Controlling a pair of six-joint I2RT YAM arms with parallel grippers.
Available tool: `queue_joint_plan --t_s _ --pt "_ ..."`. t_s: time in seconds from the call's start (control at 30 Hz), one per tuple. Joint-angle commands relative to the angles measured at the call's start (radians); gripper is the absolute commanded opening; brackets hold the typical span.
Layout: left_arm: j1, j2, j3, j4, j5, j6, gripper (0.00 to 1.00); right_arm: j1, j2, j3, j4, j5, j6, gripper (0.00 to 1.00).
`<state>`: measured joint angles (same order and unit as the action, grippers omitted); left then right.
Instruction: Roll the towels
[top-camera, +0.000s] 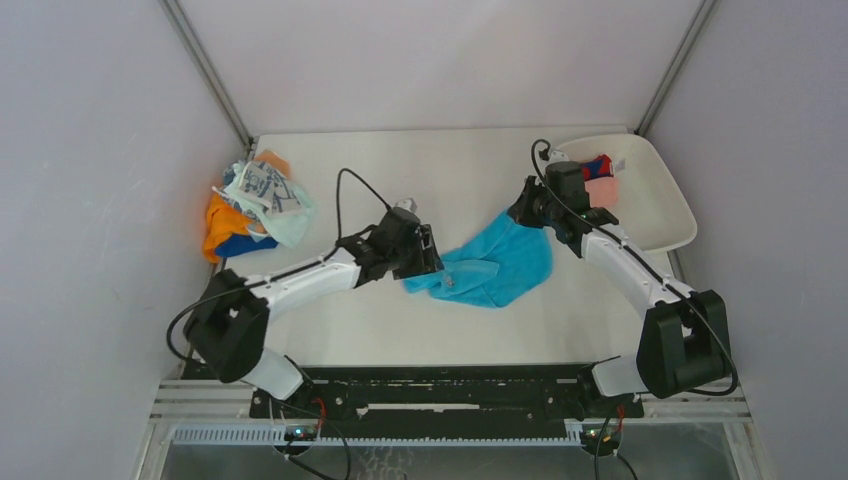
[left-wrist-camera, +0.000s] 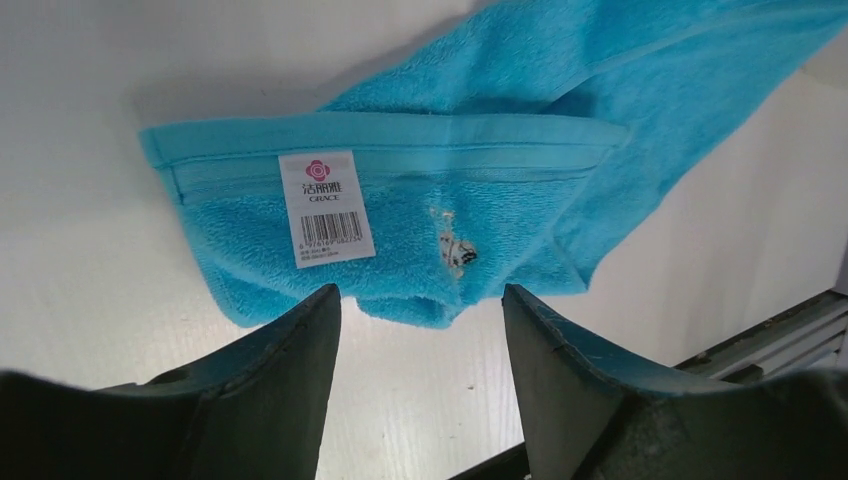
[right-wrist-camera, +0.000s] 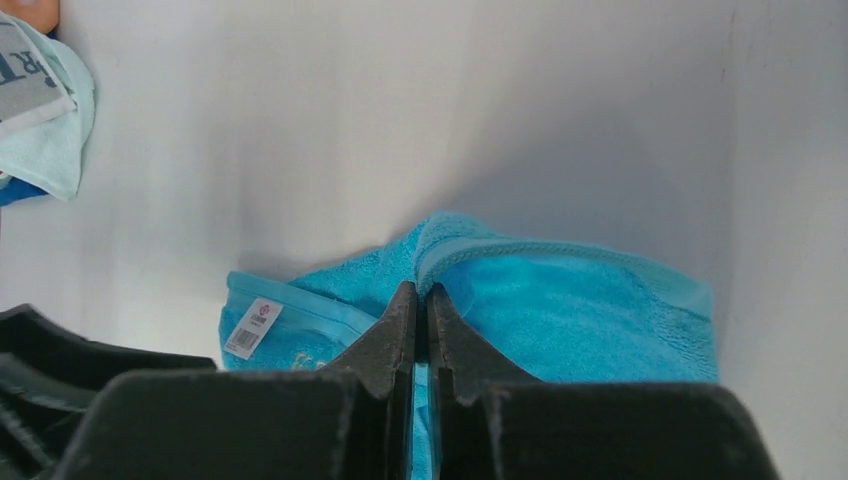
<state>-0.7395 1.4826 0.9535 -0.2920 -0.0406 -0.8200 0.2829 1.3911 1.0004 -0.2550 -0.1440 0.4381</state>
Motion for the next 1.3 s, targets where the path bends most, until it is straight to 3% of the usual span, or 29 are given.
queue_joint_plan --t_s 0.0,0.1,0.2,0.4,0.57,0.73,1.03,1.17,1.27 --pt "-0.017 0.086 0.061 0.022 0.039 -0.006 0.65 0.003 -0.038 -0.012 0.018 -0.001 0.003 0.0" --pt "-0.024 0.126 0.055 0.027 0.042 -0.008 0.64 -0.001 -0.041 -0.012 0.019 0.007 0.0 0.0" --pt "-0.027 0.16 0.047 0.032 0.048 0.003 0.56 -0.007 -0.046 -0.015 0.021 0.01 -0.001 0.0" --pt "-0.008 0.08 0.027 -0.011 -0.069 0.21 0.02 -0.027 -0.074 -0.022 0.014 0.022 0.0 0.0" --pt "0.095 -0.15 -0.056 -0.098 -0.161 0.394 0.0 -0.064 -0.137 -0.044 0.015 0.047 0.028 0.0" --pt "0.162 -0.356 -0.212 -0.169 -0.198 0.313 0.14 -0.091 -0.182 -0.067 0.004 0.082 0.049 0.0" --pt "0.202 -0.826 -0.628 -0.18 -0.313 -0.183 0.48 -0.111 -0.195 -0.109 0.04 0.046 0.067 0.0" --pt "0.225 -0.945 -0.615 -0.177 -0.331 -0.189 0.64 -0.104 -0.175 -0.114 0.057 0.009 0.066 0.0" --pt "0.228 -0.86 -0.519 -0.144 -0.313 -0.128 0.71 -0.089 -0.17 -0.119 0.069 -0.002 0.059 0.0"
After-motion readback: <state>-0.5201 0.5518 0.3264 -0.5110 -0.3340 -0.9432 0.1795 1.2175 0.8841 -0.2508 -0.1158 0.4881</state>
